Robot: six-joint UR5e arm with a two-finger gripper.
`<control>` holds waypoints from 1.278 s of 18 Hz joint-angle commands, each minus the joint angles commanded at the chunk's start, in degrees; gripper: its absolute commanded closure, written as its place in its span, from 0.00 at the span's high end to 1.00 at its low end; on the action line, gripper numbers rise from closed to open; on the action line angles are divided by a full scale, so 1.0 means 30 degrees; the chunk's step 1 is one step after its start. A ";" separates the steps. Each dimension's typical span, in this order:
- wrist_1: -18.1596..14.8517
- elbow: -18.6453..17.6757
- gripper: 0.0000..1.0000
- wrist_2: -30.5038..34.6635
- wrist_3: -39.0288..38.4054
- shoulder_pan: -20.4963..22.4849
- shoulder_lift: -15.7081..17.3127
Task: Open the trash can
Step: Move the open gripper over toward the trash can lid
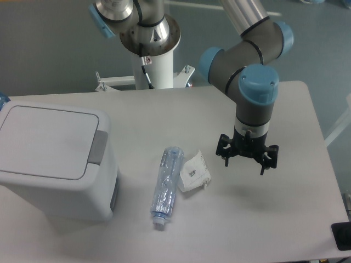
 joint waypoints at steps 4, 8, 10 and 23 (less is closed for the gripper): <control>-0.0029 0.0000 1.00 -0.1119 -0.2549 -0.0936 0.1348; -0.0029 0.0263 1.00 -0.1148 -0.4950 -0.1992 0.2111; -0.0029 0.0409 1.00 -0.1235 -0.5920 -0.2519 0.2404; -0.0146 0.1202 1.00 -0.3111 -1.0025 -0.5654 0.3695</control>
